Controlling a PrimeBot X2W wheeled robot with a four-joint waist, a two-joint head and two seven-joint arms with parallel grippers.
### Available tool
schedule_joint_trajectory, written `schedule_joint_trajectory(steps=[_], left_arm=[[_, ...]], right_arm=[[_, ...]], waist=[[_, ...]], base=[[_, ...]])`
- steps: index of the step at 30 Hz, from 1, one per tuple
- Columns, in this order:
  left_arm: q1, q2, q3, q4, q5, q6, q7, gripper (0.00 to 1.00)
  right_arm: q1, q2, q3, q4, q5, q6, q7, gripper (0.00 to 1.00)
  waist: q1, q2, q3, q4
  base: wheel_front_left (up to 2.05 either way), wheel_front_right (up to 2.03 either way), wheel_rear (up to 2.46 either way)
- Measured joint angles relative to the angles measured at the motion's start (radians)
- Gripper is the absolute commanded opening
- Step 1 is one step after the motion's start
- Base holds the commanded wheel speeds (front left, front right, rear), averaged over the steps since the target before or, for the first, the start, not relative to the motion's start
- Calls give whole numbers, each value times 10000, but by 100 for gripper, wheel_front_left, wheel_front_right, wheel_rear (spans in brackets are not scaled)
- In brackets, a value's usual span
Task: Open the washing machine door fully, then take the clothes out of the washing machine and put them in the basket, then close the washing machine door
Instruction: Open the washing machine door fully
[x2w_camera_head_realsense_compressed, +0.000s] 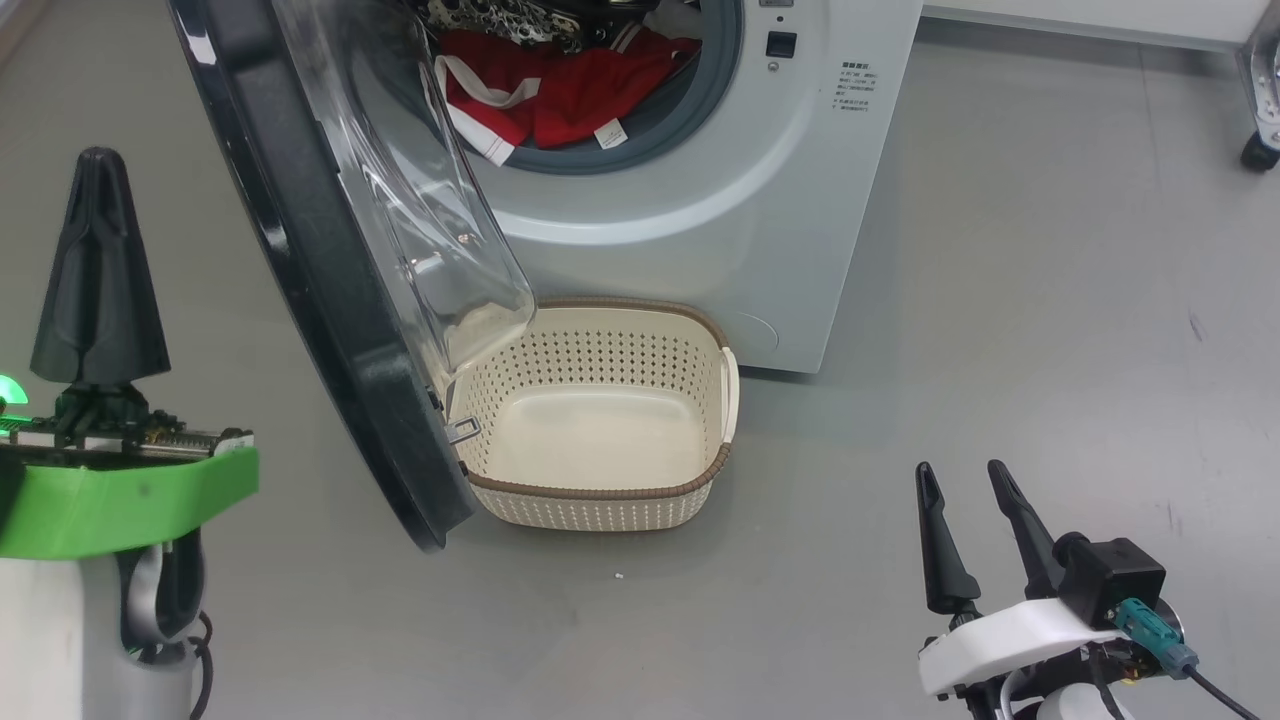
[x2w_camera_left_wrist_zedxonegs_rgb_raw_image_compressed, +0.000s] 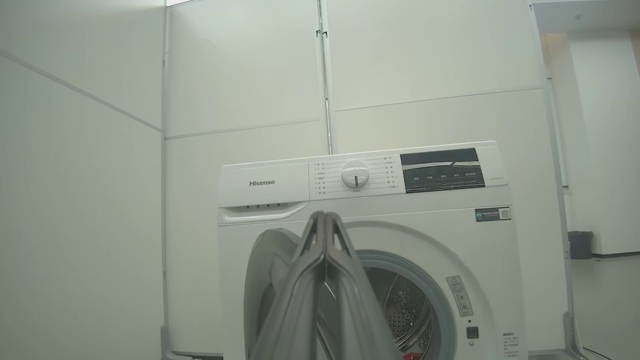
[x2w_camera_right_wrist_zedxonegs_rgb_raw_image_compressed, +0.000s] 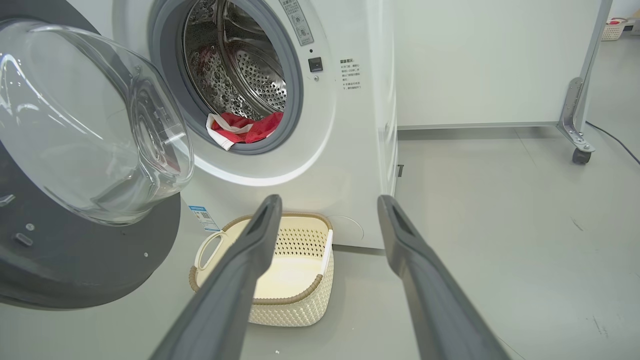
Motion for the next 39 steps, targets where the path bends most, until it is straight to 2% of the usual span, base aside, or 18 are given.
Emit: schedule_joint_trajectory(steps=[5,13,25,31,39], left_arm=[[-238,134,-483,-568,92,0,-2,0],[-166,224,-1768,-614,203,0,-2,0],[831,267,-3505,637,69,0,418,0],[982,272,-3885,1252,-92,0,552,0],[1014,272,-3827,2019,-293,0,663,0]], right_arm=[[1,46,-36,38,-17,61,0,100],[-4,178,-117,104,-88,144,0,100],[-18,297,-290,198,-88,224,0,100],[-27,318,-334,238,-88,236,0,100],[-48,337,-376,286,-127,313,0,100]], waist=[[0,0,29,-60],[0,0,94,-177],[0,0,238,-289],[0,0,296,-323],[0,0,350,-374]], base=[[0,0,0],[0,0,0],[0,0,0],[0,0,0],[0,0,0]])
